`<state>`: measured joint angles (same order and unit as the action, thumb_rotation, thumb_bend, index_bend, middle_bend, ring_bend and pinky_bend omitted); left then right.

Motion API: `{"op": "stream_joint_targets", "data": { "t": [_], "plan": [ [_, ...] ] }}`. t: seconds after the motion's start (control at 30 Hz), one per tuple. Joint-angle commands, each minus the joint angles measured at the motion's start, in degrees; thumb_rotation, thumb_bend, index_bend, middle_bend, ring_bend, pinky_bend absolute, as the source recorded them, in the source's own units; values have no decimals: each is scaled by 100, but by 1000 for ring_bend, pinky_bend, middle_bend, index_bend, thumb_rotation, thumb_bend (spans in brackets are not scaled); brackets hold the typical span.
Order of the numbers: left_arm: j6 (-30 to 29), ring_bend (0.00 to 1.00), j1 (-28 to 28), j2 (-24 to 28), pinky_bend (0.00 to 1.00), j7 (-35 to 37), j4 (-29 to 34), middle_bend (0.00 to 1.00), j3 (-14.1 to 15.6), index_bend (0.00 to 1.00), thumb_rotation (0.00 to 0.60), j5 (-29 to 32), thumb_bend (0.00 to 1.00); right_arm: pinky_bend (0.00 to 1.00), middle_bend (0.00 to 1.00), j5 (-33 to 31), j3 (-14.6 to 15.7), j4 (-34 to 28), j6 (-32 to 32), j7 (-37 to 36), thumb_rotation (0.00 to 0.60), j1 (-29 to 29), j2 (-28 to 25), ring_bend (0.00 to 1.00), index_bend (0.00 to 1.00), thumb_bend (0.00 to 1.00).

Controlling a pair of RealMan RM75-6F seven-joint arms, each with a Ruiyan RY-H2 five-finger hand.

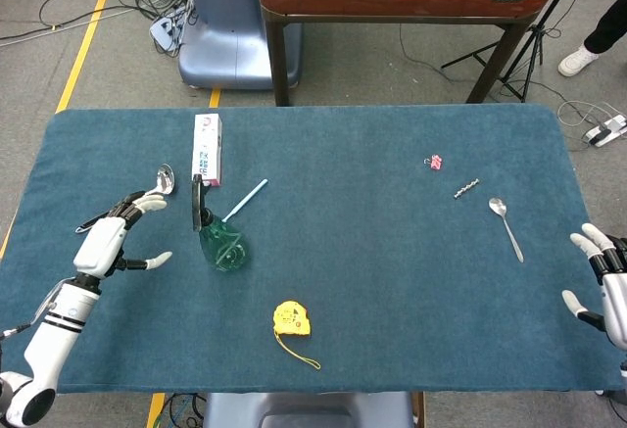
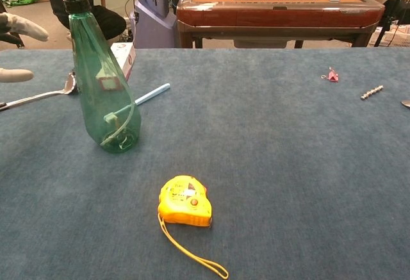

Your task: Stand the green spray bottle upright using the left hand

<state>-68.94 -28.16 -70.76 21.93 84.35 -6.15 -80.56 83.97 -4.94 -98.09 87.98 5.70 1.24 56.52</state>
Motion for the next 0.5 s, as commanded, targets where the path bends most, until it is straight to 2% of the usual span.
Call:
{"op": "stream_joint_targets", "data": {
  "t": [0.03, 0.13, 0.27, 0.5],
  "plan": [
    [-10, 61, 211, 284, 72, -432, 334, 162, 33, 207, 500, 306, 199, 142, 140, -6, 9, -2, -56, 8, 600, 25, -11, 123, 196, 179],
    [-167, 63, 395, 455, 72, -717, 565, 162, 43, 210, 514, 456, 199, 142, 140, 20, 18, -1, -84, -41, 600, 41, -16, 123, 196, 179],
    [-491, 65, 678, 563, 72, -1056, 800, 162, 47, 210, 596, 615, 199, 142, 140, 78, 45, 23, -166, -135, 600, 84, -23, 123, 196, 179],
    [-1263, 69, 1129, 482, 72, -1658, 928, 162, 48, 211, 600, 588, 239, 141, 140, 235, 120, 36, -335, -400, 600, 174, -55, 123, 196, 197]
  ]
}}
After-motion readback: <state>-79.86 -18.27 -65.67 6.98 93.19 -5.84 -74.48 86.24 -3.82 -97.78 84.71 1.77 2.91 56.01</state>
